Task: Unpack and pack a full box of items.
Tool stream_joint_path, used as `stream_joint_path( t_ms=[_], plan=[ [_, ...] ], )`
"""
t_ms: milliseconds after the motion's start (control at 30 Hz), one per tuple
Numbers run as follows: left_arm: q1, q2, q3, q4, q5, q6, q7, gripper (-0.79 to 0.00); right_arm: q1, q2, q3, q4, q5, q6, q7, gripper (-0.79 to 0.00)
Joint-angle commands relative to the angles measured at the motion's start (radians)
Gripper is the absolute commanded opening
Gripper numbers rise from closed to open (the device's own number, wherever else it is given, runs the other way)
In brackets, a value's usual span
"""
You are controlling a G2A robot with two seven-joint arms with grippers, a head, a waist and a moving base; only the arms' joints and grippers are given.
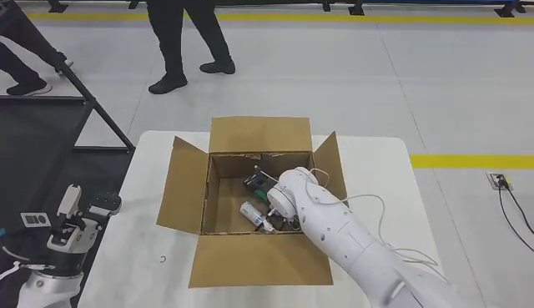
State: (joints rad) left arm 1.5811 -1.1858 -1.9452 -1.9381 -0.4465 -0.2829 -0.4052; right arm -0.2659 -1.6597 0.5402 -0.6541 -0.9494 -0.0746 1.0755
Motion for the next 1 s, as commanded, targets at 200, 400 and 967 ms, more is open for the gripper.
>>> stream_joint_path(
  t_ms=[200, 400, 967],
  plan=[
    [0.002, -0.001, 0.004, -0.007, 0.005, -0.001, 0.001, 0.000, -0.015, 0.019, 0.037, -0.046, -0.028, -0.004, 0.011, -0.785],
    [0.004, -0.002, 0.006, -0.010, 0.009, -0.003, 0.005, 0.000, -0.042, 0.036, 0.063, -0.094, -0.057, -0.002, 0.026, -0.785],
    [-0.011, -0.002, 0.030, -0.020, 0.028, 0.009, -0.001, 0.000, -0.395, 0.197, 0.351, -0.811, -0.245, -0.024, 0.113, -0.785]
  ],
)
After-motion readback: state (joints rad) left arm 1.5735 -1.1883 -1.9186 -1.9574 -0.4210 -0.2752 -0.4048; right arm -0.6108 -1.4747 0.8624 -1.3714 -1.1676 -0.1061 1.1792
